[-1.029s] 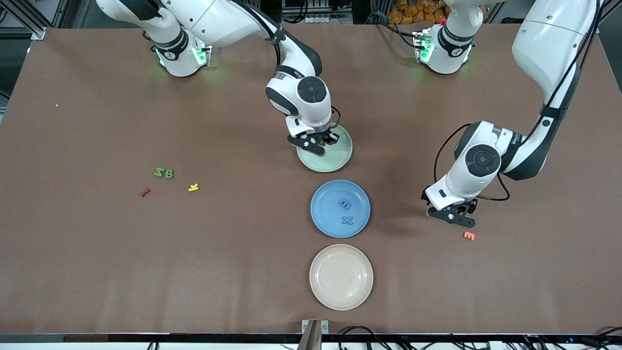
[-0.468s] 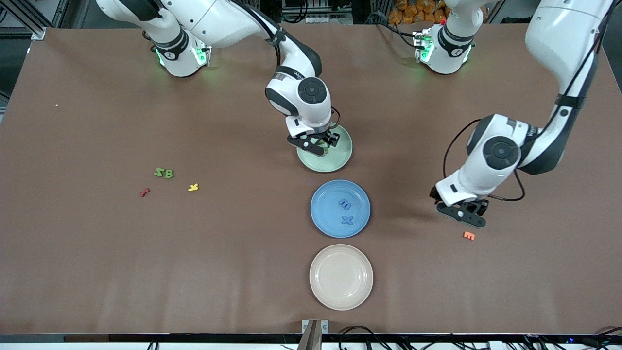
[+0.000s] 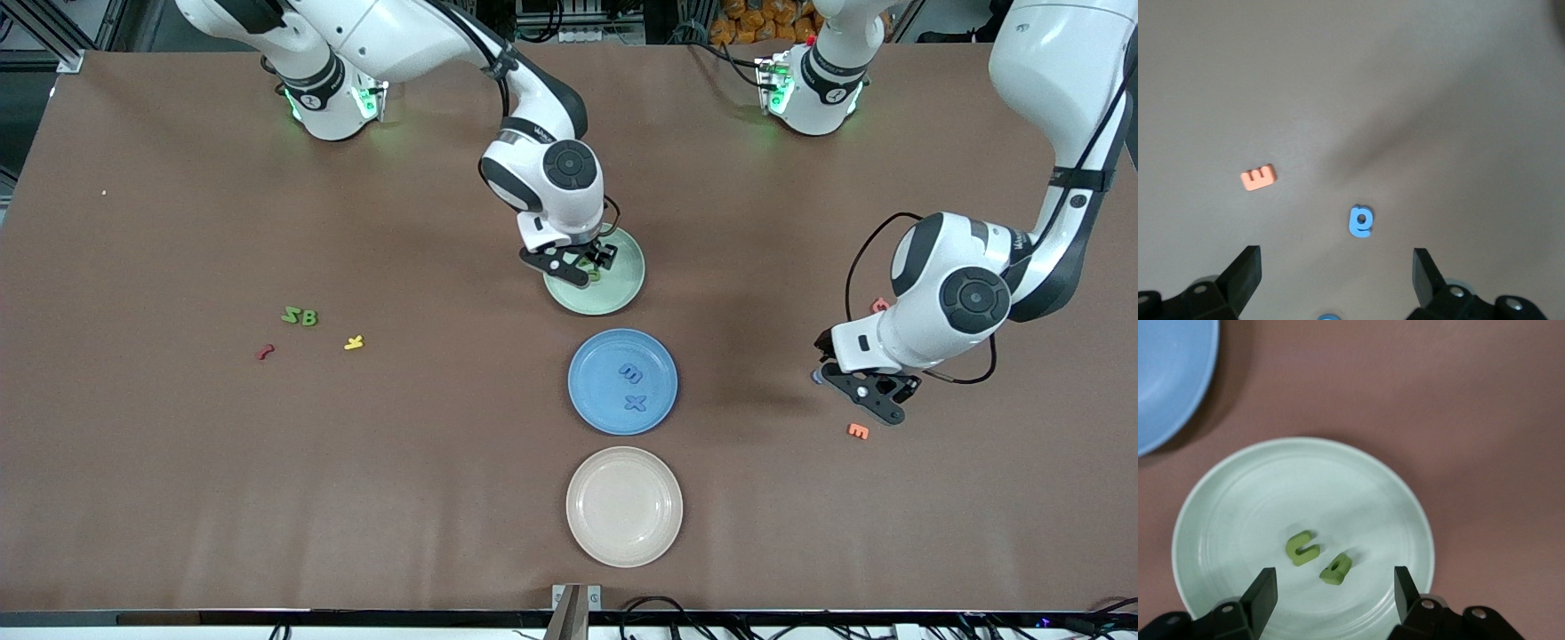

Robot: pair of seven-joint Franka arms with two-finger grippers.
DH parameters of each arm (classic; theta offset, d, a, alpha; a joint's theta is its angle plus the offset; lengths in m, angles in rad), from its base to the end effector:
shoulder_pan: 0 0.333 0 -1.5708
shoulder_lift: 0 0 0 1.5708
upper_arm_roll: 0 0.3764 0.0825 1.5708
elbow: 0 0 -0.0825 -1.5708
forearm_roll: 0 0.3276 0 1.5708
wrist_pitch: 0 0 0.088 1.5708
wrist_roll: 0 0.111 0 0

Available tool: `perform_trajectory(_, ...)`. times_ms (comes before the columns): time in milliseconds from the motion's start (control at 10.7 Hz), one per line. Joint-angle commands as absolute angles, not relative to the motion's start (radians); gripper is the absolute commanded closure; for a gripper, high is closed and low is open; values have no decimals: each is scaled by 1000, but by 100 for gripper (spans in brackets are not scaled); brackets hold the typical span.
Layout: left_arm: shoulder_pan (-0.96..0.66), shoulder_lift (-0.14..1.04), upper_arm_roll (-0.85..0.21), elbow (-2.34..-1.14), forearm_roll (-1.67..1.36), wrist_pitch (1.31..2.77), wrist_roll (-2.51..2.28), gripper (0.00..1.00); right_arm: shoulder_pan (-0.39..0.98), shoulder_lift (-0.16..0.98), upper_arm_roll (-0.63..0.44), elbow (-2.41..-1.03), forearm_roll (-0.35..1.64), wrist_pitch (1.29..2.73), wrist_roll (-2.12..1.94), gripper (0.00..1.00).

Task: Sort letters by color into matching plates
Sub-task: 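Move the right gripper to green B while the left gripper reaches blue g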

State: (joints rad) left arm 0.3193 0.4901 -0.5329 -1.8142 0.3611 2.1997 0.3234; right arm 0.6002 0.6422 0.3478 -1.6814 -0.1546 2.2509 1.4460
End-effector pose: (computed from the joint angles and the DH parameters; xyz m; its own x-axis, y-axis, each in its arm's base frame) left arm 0.6201 -0.0740 0.3828 0.7609 -0.6479 -0.0359 -0.6489 -0.7601 -0.0347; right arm 0.4261 0.5138 0.3232 0.8922 -0.4423 -0.0915 -0.4427 -0.8965 0.0169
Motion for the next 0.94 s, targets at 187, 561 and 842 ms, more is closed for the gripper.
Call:
perform_trajectory(187,330,563,-546,-1836,356,2187,422,0,381,505,428,-1742,-166,2164,1310,21)
perform_trajectory(561,356,612,-545,-1839,443,2221,428,0,232,315,448,-1961,-109,2163,1039,21)
perform_trajectory(842,382,638,-543,-1865,477,2301,425,0,151,210,446,-2116,-109,2163,852,21)
